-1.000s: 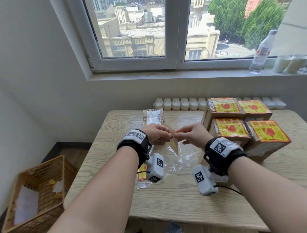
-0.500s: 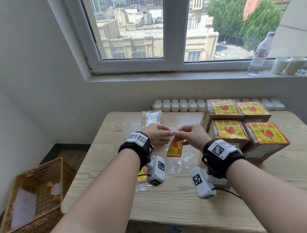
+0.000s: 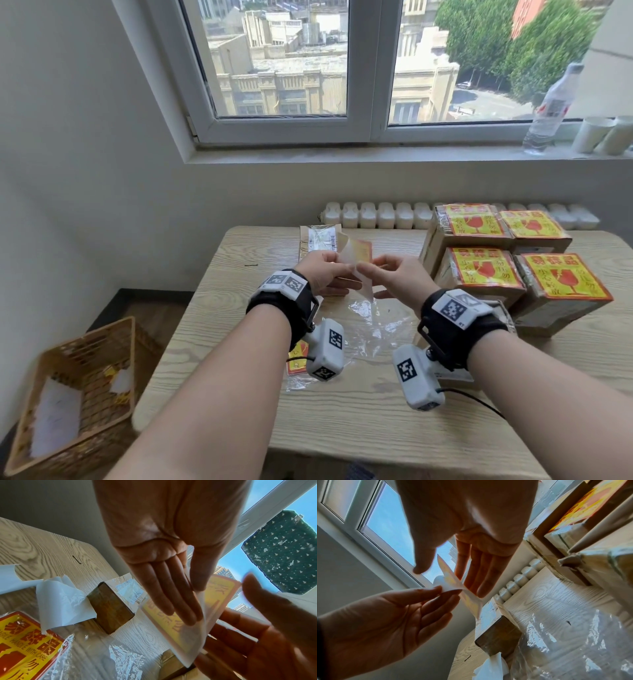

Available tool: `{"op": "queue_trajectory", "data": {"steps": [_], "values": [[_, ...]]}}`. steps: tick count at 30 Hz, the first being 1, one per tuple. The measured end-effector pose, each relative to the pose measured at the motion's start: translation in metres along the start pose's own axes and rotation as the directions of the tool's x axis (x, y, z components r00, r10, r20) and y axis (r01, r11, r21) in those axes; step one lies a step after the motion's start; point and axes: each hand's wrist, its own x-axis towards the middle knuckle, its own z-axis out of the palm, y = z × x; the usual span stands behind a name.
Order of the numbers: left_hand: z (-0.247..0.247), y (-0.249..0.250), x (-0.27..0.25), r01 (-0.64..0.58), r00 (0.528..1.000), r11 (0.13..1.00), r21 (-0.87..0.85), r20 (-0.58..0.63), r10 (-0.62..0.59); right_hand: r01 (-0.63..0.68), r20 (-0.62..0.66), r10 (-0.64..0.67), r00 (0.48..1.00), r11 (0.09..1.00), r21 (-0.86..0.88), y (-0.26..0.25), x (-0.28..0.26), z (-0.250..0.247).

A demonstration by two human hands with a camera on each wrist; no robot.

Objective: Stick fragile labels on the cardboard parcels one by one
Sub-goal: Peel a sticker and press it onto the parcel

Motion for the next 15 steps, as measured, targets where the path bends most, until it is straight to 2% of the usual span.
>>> {"op": "queue_trajectory", "data": {"steps": [3,9,12,15], "values": [[-0.006,-0.001,-0.001,0.013,1.000,1.000,0.008,-0.009,-0.013,0.005,-0.043,-0.007,0.999,0.999,-0.050,0.003,0.007,0.006],[-0.046,-0.017,0.007,0.102,0.979,0.992,0.078,-0.182,-0.087,-0.029,-0.105,0.023,0.994,0.998,-0.052,0.004,0.023,0.024],[-0.077,-0.028,0.013,0.165,0.934,0.983,0.076,-0.332,-0.131,-0.057,-0.128,0.049,0.991,0.997,-0.061,0.008,0.035,0.037],[-0.110,-0.040,0.017,0.242,0.879,0.970,0.029,-0.429,-0.207,-0.078,-0.151,0.065,0.986,0.994,-0.077,0.010,0.048,0.053]]}}
